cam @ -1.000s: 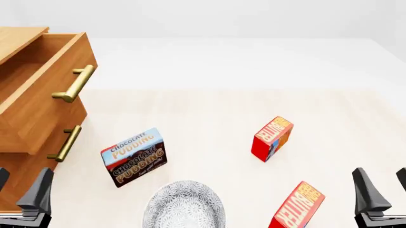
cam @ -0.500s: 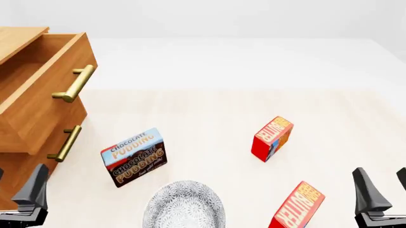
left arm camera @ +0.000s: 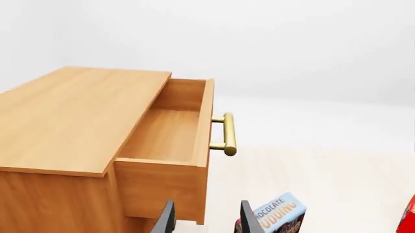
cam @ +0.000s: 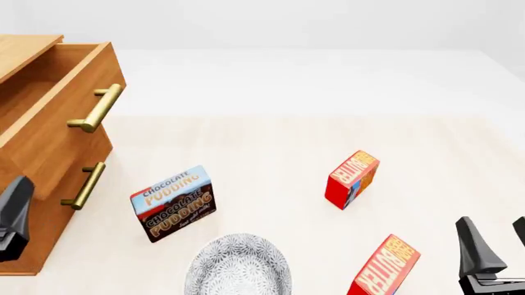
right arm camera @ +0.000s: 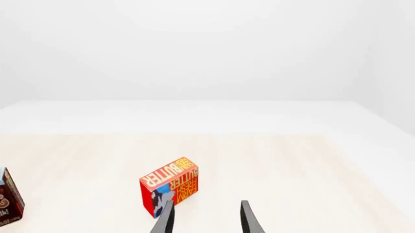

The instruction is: Put the butter at the front in the top drawer of the cabinet and close it.

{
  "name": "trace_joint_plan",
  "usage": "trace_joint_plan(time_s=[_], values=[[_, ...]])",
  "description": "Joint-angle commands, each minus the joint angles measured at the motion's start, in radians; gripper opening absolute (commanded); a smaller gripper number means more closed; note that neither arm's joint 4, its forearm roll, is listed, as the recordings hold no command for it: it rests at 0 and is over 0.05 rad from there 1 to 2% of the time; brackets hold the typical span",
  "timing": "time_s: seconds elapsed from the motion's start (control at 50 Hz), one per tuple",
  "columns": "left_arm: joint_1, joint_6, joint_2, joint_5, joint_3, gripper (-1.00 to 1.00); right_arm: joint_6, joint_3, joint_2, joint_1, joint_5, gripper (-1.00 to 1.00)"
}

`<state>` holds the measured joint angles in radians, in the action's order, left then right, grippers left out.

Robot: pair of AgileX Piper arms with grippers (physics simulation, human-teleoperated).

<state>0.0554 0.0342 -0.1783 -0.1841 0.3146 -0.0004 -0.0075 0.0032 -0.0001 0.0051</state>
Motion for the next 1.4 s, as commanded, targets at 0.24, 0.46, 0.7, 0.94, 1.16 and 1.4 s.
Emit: trace_joint_plan(time_s=[0.24, 0.46, 0.7, 0.94, 1.16, 1.4], values=[[0.031, -0.046, -0.195, -0.309, 0.377, 1.0, 0.0, 0.002, 0.0, 0.0, -0.002, 1.0], [-0.009, -0.043, -0.366, -0.437, 0.567, 1.0, 0.0, 0.002, 0.0, 0.0, -0.002, 1.0], [-0.022, 0.0, -0.48, -0.573, 0.717, 1.0, 0.0, 0.002, 0.0, 0.0, -0.002, 1.0], [-0.018, 0.004, -0.57, -0.678, 0.826, 1.0, 0.0, 0.002, 0.0, 0.0, -0.002, 1.0], [-0.012, 0.024, -0.663, -0.781, 0.908, 1.0, 0.0, 0.002, 0.0, 0.0, -0.002, 1.0], [-0.01, 0.013, -0.774, -0.864, 0.988, 1.0, 0.0, 0.002, 0.0, 0.0, -0.002, 1.0]])
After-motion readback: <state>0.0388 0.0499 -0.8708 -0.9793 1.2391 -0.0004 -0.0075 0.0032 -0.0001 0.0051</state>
